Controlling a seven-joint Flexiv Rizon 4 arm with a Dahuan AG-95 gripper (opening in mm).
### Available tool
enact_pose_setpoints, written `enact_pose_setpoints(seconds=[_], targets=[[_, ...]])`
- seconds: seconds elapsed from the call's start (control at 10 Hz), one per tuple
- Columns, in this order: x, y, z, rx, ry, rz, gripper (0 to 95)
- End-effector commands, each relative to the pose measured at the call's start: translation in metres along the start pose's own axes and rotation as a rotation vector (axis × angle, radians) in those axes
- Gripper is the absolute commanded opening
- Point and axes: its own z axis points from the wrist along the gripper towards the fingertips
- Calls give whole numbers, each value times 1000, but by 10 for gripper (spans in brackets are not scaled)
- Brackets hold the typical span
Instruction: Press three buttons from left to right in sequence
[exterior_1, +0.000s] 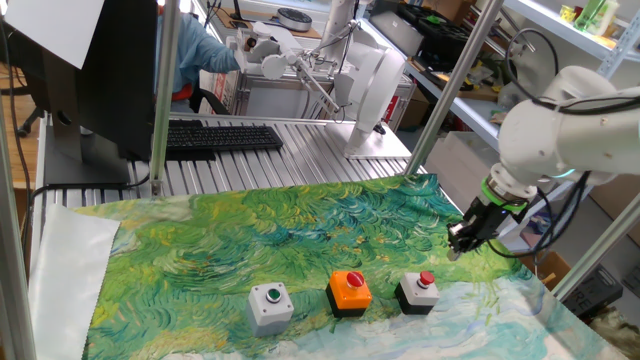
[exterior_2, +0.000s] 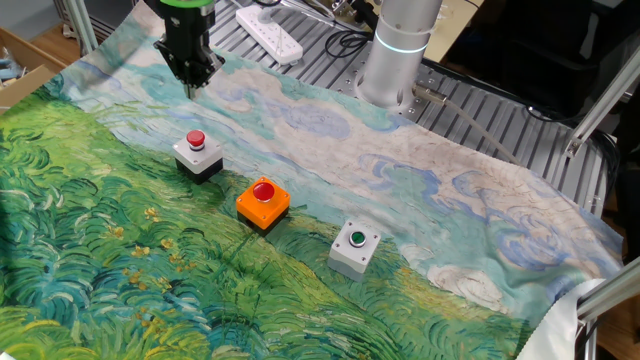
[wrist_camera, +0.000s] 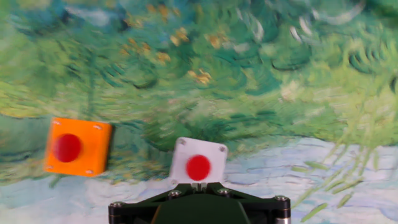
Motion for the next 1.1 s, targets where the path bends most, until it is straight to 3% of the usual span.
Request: enact_pose_setpoints(seconds=[0.1, 0.6, 1.1], targets=[[-1, -1, 0, 6, 3, 18, 0], [-1, 1, 3, 6, 6, 29, 0], [1, 8, 32, 12, 3, 49, 0]])
